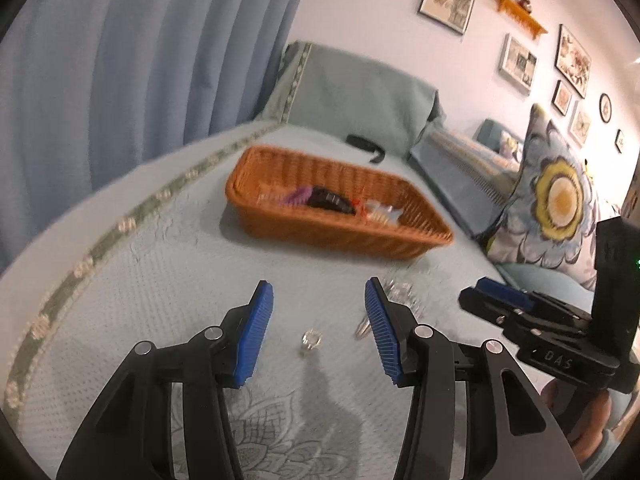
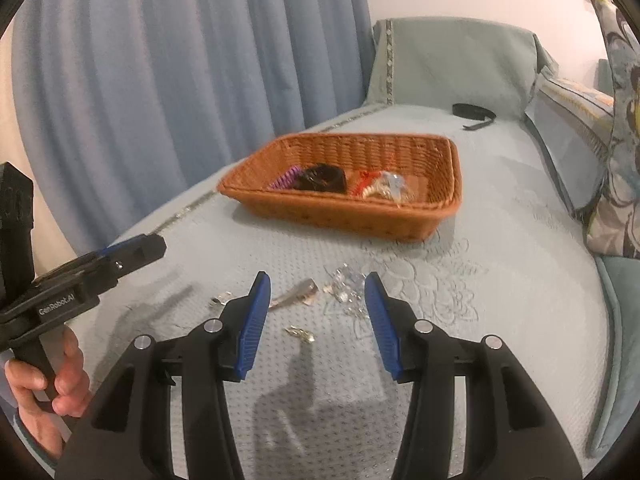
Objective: Organize jewelry
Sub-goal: 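Grasp a small silver charm with the left tool while the right tool grasps a silver hair clip, then carry the charm with the left tool while the right tool carries the clip into the basket, releasing both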
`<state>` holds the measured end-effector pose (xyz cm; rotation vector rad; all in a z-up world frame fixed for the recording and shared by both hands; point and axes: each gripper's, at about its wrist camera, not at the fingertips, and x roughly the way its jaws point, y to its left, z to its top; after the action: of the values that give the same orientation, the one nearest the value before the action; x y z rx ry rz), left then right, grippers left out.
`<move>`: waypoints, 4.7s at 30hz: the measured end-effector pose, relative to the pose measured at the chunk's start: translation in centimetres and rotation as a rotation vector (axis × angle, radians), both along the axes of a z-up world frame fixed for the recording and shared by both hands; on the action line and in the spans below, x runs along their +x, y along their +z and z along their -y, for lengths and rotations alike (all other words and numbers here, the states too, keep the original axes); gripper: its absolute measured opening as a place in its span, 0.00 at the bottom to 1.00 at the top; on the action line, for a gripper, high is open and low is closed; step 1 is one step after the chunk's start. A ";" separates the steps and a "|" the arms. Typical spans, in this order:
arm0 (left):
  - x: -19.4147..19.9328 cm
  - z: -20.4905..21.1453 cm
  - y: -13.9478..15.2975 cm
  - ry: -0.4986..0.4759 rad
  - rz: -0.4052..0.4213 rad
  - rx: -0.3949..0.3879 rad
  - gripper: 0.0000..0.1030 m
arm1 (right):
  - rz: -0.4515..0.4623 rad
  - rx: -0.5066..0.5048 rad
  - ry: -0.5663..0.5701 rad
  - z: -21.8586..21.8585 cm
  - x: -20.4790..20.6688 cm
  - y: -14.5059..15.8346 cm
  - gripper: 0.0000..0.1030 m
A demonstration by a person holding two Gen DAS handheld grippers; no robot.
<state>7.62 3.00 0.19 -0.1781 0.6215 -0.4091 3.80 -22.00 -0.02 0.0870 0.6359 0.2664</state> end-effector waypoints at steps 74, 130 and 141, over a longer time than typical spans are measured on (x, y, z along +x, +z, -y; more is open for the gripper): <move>1.8 1.9 -2.9 -0.099 -0.033 0.129 0.08 | -0.106 0.164 0.052 -1.7 4.7 -2.9 0.14; 17.4 2.9 -0.6 -0.109 0.015 -0.137 0.26 | -0.145 0.015 -0.072 1.6 21.1 -0.1 0.20; 14.4 2.4 1.4 -0.096 0.089 -0.141 0.39 | -0.031 0.025 -0.043 1.9 16.4 3.4 0.52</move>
<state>22.06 0.60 1.57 -0.2634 0.5148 -0.5517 20.22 -23.85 3.36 0.1293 0.6606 0.2318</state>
